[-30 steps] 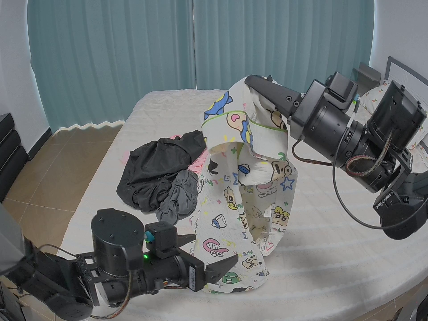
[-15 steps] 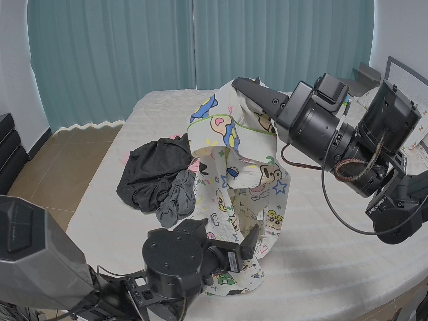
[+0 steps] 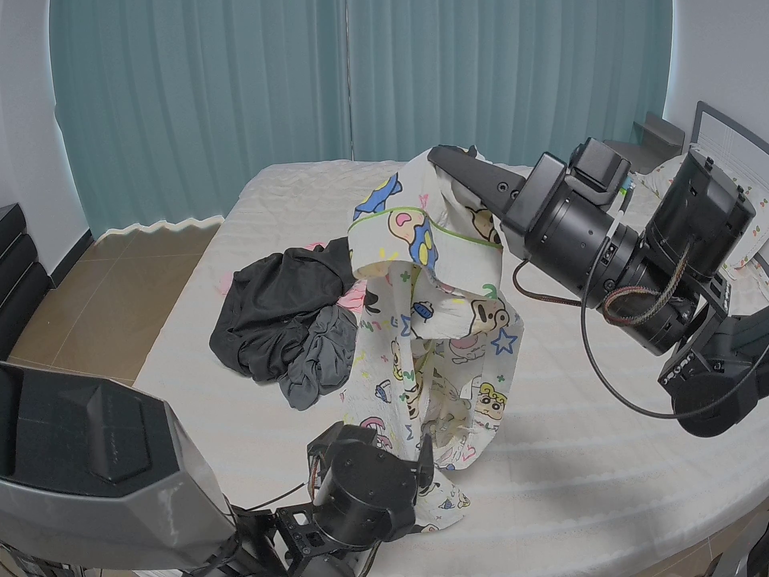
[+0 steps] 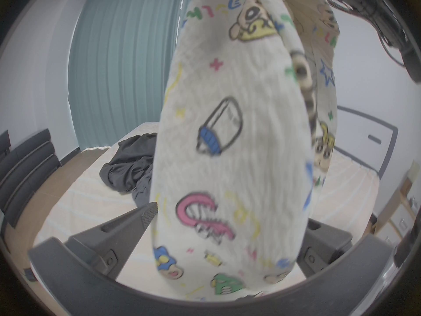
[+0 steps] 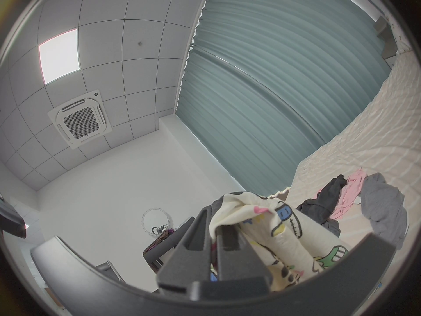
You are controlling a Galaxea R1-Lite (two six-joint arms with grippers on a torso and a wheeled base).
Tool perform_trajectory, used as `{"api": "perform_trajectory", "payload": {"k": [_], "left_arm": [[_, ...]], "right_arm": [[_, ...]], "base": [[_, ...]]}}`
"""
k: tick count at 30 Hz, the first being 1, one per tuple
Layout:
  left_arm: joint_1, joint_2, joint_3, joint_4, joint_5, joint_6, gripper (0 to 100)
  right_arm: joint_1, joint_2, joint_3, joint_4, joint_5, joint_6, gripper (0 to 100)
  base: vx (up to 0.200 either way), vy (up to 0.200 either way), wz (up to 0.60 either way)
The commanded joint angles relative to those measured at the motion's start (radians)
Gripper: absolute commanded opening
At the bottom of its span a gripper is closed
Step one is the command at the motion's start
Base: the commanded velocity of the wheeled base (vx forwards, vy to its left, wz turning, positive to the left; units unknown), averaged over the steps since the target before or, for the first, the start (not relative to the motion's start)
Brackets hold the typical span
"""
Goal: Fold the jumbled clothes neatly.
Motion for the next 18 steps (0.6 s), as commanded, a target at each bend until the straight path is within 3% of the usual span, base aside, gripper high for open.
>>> {"api": "perform_trajectory", "payload": {"k": [1, 6, 18], "left_arm": [[0.019, -0.019, 0.036, 0.013, 0.003, -0.002, 100], [0.039, -0.005, 0.049, 0.030, 0.003, -0.005, 100], [0.004, 0.021, 0.107, 0.024, 0.001, -0.012, 100]], "right_arm": [[-0.011, -0.031, -0.007, 0.000, 0.002, 0.000, 0], [-0.008, -0.070, -0.016, 0.009, 0.003, -0.005, 0], [-0.013, -0.096, -0.044, 0.041, 0.002, -0.005, 0]], "base": [[0.000, 0.000, 0.00], [0.000, 0.000, 0.00], [0.000, 0.000, 0.00]]}}
